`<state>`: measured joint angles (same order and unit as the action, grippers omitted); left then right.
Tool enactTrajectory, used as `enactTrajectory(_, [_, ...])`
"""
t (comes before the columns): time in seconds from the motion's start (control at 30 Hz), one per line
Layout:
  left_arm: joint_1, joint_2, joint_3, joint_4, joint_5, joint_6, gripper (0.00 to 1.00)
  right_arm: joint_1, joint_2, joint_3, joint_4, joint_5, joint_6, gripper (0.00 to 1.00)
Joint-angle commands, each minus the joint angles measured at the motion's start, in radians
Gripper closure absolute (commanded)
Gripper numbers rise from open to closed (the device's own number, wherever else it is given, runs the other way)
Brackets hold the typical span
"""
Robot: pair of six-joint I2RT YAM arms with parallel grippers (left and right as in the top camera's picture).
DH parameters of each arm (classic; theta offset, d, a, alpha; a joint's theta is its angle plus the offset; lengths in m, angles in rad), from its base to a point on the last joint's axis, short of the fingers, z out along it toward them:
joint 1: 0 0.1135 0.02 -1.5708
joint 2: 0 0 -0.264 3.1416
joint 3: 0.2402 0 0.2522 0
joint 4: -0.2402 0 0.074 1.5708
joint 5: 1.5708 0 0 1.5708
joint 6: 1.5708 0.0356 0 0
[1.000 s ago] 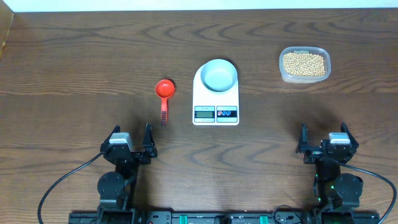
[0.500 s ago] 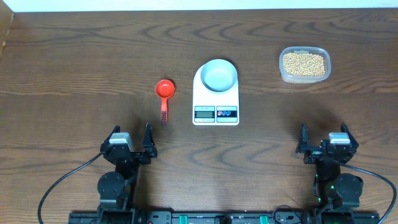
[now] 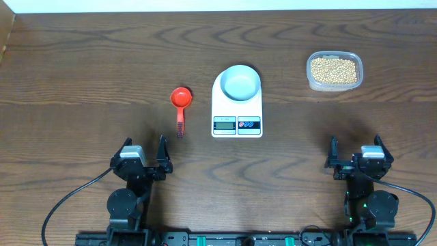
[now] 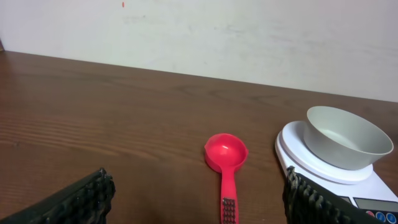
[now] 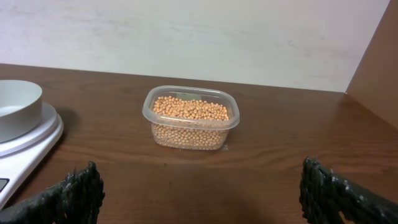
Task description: Scoop item into bowl and weigh 50g on scale
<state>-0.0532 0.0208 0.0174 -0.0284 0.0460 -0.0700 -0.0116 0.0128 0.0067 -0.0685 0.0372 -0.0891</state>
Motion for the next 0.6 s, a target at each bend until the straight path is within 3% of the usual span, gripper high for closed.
enactTrajectory(0.0, [0.005, 0.003, -0.013, -0.042, -0.031, 0.014, 0.11, 0.009, 0.000, -0.001, -0.005, -0.006, -0.013, 0.01])
enactTrajectory(0.57, [0.005, 0.003, 0.000, -0.042, -0.031, 0.014, 0.11, 0.009, 0.000, -0.001, -0.005, -0.006, -0.013, 0.01])
